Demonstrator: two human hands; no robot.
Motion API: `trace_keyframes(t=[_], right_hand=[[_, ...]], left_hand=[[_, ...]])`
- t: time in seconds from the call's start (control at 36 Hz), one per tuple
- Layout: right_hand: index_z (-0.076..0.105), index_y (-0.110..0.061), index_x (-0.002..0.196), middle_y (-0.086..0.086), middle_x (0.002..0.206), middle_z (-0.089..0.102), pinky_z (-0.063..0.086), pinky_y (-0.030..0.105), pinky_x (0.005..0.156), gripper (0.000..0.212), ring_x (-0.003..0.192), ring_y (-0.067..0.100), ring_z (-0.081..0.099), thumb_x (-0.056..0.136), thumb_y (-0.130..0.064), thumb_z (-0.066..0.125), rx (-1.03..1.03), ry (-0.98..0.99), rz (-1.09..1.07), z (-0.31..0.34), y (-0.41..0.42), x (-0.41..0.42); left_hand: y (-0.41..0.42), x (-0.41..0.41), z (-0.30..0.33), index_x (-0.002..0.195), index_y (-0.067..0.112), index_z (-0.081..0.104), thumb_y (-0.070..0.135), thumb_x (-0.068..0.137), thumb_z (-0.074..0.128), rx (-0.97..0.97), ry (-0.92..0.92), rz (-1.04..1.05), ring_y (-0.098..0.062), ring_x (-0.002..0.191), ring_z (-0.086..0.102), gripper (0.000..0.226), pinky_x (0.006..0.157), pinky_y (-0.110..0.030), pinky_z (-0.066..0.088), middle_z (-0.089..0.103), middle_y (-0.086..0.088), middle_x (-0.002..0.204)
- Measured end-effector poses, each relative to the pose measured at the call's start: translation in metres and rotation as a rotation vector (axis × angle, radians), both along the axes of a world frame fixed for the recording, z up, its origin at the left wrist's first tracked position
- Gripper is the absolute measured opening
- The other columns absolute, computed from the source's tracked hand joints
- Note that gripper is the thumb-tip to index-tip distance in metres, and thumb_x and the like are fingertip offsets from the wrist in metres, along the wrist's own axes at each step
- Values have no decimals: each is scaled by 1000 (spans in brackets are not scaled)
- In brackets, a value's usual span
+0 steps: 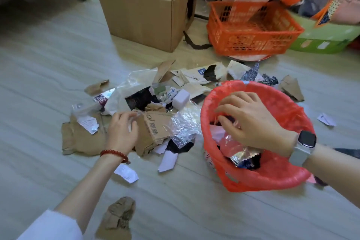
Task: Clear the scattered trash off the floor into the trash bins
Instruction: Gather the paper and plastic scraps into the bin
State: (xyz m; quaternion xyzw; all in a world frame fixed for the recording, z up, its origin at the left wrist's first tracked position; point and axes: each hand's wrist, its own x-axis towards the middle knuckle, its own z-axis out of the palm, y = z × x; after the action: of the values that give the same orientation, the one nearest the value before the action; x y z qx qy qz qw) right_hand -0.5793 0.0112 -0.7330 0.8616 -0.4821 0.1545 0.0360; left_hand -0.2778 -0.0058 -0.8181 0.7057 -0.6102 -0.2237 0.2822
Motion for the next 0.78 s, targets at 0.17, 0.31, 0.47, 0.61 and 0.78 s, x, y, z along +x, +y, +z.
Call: trace_keyframes(t=[0.17,0.31,0.47,0.61,0.78], right_hand=[[60,-22,117,2,108,64,50,36,89,54,106,25,59,95,-53,21,318,367,-31,-21,33,-46],[11,-31,148,12,155,15,17,48,117,77,144,37,8,85,-67,38,664,570,-99,-40,26,-62],[0,-33,148,14,157,2,19,56,113,99,141,46,4,74,-67,57,712,638,-71,-91,-1,-59],[-11,-31,147,9,157,-13,12,58,113,101,142,43,-10,77,-68,53,840,682,-99,-138,-12,-60],[-13,-33,146,6,157,-15,4,60,113,97,141,41,-17,81,-65,52,962,599,-123,-177,-11,-56]], left_hand=[[-1,-21,-7,112,2,59,16,87,48,-2,17,-240,-32,112,48,30,98,-36,35,54,-16,112],[-6,-88,17,122,7,55,38,86,38,-151,31,-584,-29,116,49,50,101,-30,34,53,-14,125],[-19,-141,12,146,18,22,55,81,23,-129,-43,-723,-19,143,9,74,113,-34,11,13,-5,155],[-25,-149,0,147,20,12,47,79,24,-147,-31,-716,-11,143,-3,74,114,-28,2,7,3,156],[-23,-150,1,147,22,12,39,79,23,-177,-68,-687,-12,143,-1,71,111,-23,-1,4,14,151]])
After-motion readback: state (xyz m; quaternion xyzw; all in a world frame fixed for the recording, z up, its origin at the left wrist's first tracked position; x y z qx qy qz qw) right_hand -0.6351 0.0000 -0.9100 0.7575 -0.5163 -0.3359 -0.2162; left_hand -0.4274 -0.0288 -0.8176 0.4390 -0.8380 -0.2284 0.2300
